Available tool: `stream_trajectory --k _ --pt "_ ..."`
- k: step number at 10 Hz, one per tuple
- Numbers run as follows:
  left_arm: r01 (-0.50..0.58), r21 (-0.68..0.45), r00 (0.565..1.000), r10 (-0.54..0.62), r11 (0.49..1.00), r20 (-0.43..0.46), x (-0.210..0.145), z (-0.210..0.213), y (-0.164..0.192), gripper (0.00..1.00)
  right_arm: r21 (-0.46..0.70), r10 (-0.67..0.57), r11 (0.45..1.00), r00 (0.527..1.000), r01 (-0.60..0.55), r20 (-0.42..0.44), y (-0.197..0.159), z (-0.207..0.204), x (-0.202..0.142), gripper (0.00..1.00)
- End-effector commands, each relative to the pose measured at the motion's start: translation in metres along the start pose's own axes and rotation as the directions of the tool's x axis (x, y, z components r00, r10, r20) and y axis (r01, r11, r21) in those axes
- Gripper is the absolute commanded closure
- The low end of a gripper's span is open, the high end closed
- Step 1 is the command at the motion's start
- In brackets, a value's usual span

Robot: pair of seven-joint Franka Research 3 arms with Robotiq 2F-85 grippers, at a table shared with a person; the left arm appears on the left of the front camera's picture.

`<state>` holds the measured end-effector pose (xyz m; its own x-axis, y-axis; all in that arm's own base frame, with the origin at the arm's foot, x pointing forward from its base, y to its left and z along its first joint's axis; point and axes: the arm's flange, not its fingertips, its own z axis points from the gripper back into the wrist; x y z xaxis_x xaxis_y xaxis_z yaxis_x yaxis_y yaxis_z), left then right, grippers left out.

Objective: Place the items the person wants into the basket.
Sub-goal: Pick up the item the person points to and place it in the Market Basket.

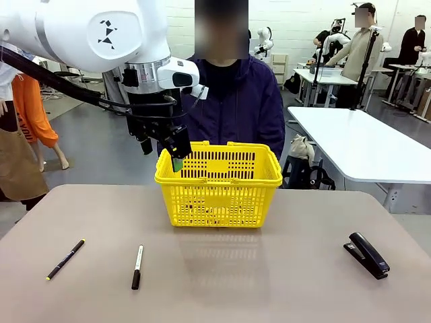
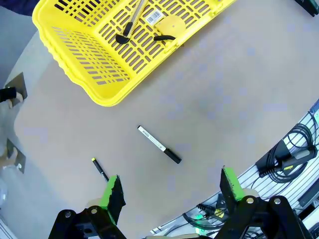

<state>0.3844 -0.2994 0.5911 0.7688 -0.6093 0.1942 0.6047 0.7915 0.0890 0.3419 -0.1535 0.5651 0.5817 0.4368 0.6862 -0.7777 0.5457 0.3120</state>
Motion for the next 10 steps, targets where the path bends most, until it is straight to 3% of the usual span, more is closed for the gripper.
stream_trajectory --k 1,5,6,8,9,10 --pt "0.0 0.0 1.0 0.0 1.0 0.002 0.0 0.001 0.001 0.0 0.007 -0.002 1.0 1.0 0.002 0.011 -0.001 0.0 0.001 0.0" --pt "0.0 0.0 1.0 0.0 1.0 0.0 0.0 0.0 0.0 0.0 0.007 -0.002 1.0 1.0 0.002 0.011 -0.001 0.0 0.001 0.0" --pt "0.006 -0.044 0.996 -0.002 0.999 0.085 -0.018 0.006 0.014 0.0 0.007 -0.002 1.0 1.0 0.002 0.011 -0.001 0.0 0.001 0.0" --pt "0.161 -0.314 0.958 -0.073 0.936 0.276 -0.071 0.039 0.076 0.0 0.007 -0.002 1.0 1.0 0.002 0.011 -0.001 0.0 0.001 0.0" --pt "0.221 -0.332 0.932 -0.098 0.917 0.349 -0.098 0.051 0.109 0.0 0.007 -0.002 1.0 1.0 0.002 0.011 -0.001 0.0 0.001 0.0" --pt "0.207 -0.32 0.913 -0.065 0.924 0.403 -0.131 0.056 0.129 0.0 0.007 -0.002 1.0 1.0 0.002 0.011 -0.001 0.0 0.001 0.0"
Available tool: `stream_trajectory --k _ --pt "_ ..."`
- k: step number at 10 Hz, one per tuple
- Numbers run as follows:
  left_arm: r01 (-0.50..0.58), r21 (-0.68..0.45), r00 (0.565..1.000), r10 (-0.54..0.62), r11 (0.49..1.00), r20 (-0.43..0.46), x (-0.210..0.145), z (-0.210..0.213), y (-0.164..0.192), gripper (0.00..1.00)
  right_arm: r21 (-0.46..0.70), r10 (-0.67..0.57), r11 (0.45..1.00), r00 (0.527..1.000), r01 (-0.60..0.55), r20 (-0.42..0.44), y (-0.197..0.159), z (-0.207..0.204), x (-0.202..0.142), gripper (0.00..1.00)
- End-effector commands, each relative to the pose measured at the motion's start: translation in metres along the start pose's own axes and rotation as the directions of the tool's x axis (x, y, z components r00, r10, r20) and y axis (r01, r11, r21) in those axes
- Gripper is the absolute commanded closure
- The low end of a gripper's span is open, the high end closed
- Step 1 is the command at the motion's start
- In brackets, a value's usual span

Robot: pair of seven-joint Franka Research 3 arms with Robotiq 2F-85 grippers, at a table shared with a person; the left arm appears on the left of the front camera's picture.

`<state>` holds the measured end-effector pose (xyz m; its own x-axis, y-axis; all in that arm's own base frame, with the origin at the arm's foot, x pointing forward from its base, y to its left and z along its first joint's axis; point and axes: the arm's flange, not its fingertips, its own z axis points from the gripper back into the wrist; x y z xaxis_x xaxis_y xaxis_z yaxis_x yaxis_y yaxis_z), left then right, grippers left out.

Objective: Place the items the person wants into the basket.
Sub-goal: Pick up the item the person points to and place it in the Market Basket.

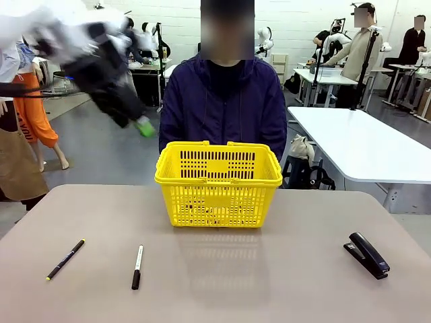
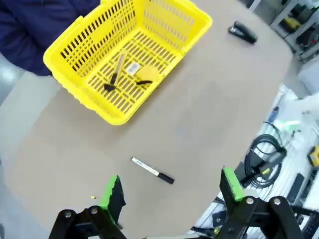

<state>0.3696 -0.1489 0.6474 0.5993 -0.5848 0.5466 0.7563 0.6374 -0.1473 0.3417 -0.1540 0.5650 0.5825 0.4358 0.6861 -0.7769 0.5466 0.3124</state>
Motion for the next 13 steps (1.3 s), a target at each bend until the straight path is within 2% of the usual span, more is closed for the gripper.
stream_trajectory --k 1,2,3,5,9,13 --pt "0.002 -0.06 0.997 0.003 0.998 0.078 -0.066 0.032 0.03 0.0 0.007 -0.001 1.0 1.0 0.001 0.011 0.0 0.0 0.002 0.0" --pt "-0.029 -0.078 0.992 0.038 0.997 0.121 -0.089 0.059 0.06 0.0 0.007 -0.001 1.0 1.0 0.001 0.011 0.0 0.0 0.002 0.0" --pt "-0.053 -0.075 0.985 0.065 0.996 0.163 -0.111 0.079 0.075 0.0 0.007 -0.001 1.0 1.0 0.001 0.011 0.0 0.0 0.002 0.0" --pt "-0.095 -0.042 0.979 0.101 0.995 0.175 -0.146 0.105 0.087 0.0 0.007 -0.001 1.0 1.0 0.001 0.011 0.0 0.0 0.002 0.0" --pt "-0.104 0.003 0.991 0.103 0.995 0.086 -0.162 0.104 0.099 0.0 0.007 -0.001 1.0 1.0 0.001 0.011 0.0 0.0 0.002 0.0" --pt "-0.128 -0.009 0.984 0.128 0.992 0.121 -0.162 0.11 0.098 0.0 0.007 -0.001 1.0 1.0 0.001 0.011 0.0 0.0 0.002 0.0"
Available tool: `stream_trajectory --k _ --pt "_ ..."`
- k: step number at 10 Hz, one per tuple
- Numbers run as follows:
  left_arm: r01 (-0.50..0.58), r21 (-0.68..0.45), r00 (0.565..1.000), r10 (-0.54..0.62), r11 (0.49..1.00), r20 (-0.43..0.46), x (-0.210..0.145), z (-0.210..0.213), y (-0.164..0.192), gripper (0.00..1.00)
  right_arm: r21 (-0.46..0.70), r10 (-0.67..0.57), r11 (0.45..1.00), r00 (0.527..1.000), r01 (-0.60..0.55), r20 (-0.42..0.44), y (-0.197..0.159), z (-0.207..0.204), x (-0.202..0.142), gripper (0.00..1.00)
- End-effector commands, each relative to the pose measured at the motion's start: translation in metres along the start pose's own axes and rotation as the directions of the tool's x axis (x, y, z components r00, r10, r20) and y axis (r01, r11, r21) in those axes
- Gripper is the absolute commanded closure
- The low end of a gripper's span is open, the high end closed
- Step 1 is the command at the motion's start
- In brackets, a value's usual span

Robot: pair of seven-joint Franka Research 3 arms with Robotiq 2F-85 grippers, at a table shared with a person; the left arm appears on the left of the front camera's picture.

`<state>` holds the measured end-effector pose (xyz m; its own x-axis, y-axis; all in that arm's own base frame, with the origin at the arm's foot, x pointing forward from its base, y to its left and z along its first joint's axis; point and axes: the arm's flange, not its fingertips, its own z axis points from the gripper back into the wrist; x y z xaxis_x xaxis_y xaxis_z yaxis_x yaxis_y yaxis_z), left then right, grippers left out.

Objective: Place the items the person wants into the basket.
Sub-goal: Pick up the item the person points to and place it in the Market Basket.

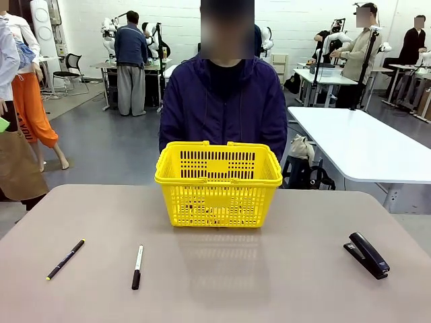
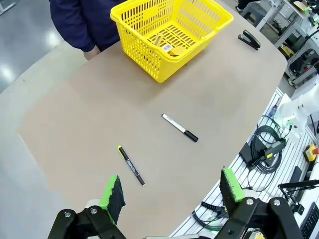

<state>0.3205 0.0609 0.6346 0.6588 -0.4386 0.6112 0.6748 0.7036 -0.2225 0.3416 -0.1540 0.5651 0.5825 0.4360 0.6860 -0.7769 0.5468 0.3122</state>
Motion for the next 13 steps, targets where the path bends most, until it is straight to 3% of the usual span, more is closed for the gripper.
stream_trajectory --k 1,13 --pt "0.001 -0.002 1.0 -0.001 1.0 0.01 -0.0022 0.0031 -0.0006 0.0 0.007 -0.001 1.0 1.0 0.001 0.011 -0.0005 -0.0002 0.0017 0.0" --pt "0.001 -0.002 1.0 -0.001 1.0 0.01 -0.0022 0.0031 -0.0006 0.0 0.007 -0.001 1.0 1.0 0.001 0.011 -0.0005 -0.0002 0.0017 0.0"
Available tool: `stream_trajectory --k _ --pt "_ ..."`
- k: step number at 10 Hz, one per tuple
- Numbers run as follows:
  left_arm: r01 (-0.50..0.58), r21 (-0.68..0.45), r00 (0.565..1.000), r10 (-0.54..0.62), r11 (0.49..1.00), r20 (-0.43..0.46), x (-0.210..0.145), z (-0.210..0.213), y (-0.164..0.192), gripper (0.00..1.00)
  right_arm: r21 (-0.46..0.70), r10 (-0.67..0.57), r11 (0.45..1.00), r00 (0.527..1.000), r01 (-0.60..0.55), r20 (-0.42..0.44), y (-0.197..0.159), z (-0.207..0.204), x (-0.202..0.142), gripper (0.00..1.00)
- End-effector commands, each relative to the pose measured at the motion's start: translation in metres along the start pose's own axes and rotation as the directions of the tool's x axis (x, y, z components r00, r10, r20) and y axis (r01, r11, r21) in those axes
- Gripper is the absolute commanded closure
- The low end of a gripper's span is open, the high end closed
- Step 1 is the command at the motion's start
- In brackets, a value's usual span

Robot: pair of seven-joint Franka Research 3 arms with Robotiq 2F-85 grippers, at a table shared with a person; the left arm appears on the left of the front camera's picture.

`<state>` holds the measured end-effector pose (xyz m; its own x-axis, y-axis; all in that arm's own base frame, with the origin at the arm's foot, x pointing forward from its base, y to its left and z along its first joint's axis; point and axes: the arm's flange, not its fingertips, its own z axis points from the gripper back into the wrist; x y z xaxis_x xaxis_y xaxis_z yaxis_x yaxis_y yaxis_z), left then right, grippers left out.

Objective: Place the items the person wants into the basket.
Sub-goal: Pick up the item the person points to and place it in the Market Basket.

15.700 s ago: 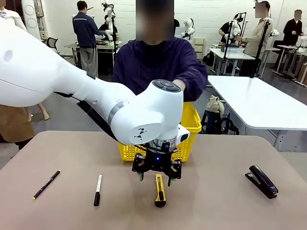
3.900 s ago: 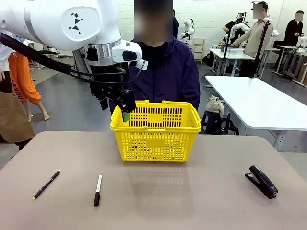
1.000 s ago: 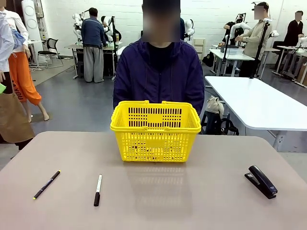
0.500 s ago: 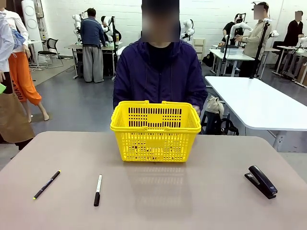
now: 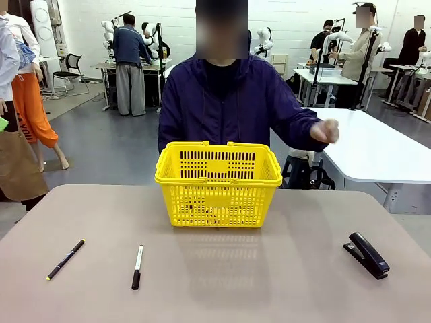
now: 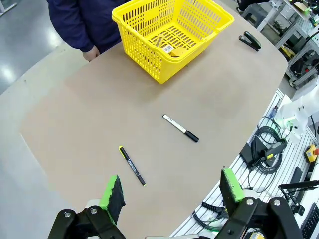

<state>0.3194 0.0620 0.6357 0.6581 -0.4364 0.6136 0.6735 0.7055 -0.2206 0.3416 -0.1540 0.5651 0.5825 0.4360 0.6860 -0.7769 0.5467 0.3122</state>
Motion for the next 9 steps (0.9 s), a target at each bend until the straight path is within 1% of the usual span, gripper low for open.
stream_trajectory --k 1,9 --pt "0.001 -0.005 1.0 -0.001 1.0 0.006 -0.0018 0.0013 -0.0004 0.0 0.007 -0.001 1.0 1.0 0.001 0.011 -0.0005 -0.0002 0.0017 0.0" --pt "0.001 -0.005 1.0 -0.001 1.0 0.006 -0.0018 0.0013 -0.0004 0.0 0.007 -0.001 1.0 1.0 0.001 0.011 -0.0005 -0.0002 0.0017 0.0"
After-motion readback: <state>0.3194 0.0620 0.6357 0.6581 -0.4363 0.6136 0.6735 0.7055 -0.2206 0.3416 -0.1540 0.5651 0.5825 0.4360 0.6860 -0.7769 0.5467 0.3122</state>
